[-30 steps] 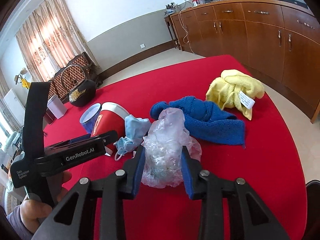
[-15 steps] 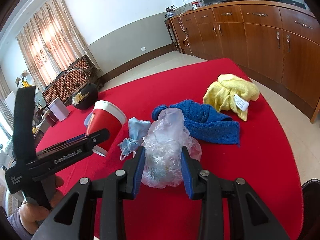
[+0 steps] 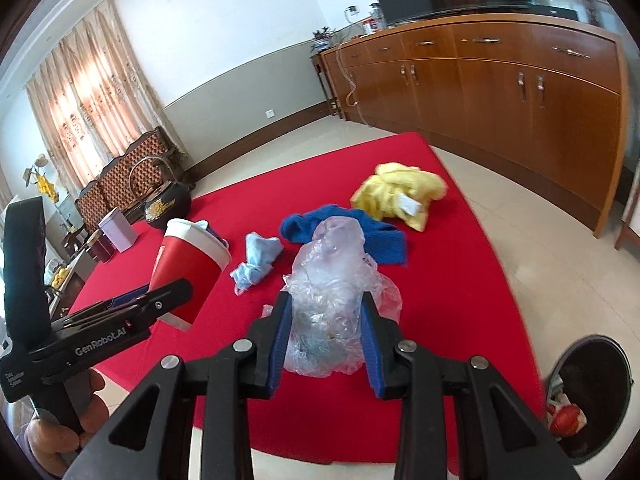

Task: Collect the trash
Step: 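Carry the red cup and clear bag over the black trash bin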

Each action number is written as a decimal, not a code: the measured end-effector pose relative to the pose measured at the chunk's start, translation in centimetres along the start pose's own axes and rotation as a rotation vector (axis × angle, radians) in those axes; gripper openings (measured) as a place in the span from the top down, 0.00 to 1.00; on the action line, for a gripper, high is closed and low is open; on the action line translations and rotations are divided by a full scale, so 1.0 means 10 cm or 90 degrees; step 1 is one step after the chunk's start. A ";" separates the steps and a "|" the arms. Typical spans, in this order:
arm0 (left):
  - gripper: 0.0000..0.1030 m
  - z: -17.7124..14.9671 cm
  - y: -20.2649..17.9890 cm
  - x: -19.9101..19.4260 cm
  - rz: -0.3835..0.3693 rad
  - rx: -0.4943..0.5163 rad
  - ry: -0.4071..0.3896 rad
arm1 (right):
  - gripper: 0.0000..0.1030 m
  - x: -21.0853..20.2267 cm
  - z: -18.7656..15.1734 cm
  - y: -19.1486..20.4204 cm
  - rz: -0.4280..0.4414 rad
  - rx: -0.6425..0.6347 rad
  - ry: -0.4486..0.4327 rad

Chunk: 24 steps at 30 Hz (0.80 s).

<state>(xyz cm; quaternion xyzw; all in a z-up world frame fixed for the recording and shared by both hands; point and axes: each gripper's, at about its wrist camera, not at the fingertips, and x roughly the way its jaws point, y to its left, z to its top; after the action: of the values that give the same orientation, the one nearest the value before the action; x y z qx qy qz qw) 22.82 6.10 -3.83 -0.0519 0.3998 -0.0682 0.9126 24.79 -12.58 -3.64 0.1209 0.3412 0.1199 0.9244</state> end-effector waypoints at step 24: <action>0.43 -0.25 -1.23 0.09 -0.108 0.103 0.042 | 0.73 -0.78 -0.29 -1.13 -0.081 0.121 -0.057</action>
<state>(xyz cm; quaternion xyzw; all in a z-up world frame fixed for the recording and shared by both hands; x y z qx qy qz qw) 20.56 -6.28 -4.33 -0.0093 0.4171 -0.1787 0.8911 18.71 -25.18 -4.50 0.1915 0.3166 0.0223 0.9288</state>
